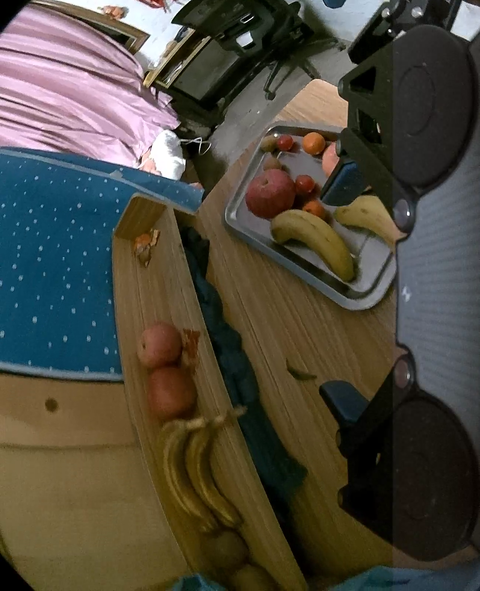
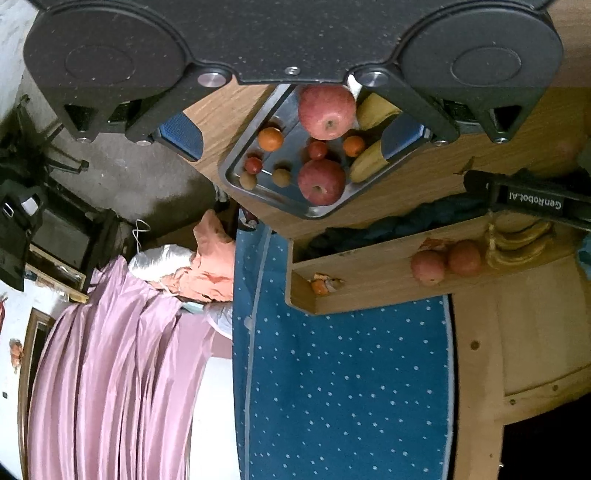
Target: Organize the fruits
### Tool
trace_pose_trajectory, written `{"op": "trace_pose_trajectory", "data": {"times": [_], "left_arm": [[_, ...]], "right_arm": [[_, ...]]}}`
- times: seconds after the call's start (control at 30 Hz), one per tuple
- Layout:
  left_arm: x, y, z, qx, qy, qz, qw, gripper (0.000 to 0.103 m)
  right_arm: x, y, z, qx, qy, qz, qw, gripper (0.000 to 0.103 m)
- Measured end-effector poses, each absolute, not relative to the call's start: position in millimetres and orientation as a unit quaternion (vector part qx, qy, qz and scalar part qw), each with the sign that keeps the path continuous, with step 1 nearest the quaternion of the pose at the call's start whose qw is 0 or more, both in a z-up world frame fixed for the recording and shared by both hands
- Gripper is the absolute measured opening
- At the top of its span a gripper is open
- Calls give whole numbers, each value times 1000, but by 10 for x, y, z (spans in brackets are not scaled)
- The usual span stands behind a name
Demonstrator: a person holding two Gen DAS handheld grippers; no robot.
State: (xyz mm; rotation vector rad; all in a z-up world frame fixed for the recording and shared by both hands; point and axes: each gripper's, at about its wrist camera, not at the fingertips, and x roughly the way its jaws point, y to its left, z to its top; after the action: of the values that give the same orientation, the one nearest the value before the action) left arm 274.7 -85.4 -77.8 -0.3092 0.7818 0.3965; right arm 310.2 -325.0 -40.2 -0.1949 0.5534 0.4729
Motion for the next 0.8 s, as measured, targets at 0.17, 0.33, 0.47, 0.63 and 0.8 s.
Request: {"op": "trace_pose_trajectory", "data": {"times": [0.17, 0.33, 0.47, 0.63, 0.8], "left_arm": [[2475, -953, -830, -155, 392, 206, 883, 103], [2159, -1122, -829, -143, 400, 214, 880, 103], [1971, -1209, -778, -132, 399, 225, 879, 103], [1787, -1236, -687, -107, 401, 238, 878, 103], [1666, -1129, -587, -103, 391, 242, 882, 103]], "right_arm": [[2849, -3320, -398, -87, 275, 232, 929, 102], [2514, -3431, -430, -67, 288, 235, 926, 102], [2311, -3456, -426, -77, 278, 230, 930, 102], [2162, -3399, -403, -78, 273, 235, 930, 102], [2051, -3289, -359, -78, 266, 243, 929, 102]]}}
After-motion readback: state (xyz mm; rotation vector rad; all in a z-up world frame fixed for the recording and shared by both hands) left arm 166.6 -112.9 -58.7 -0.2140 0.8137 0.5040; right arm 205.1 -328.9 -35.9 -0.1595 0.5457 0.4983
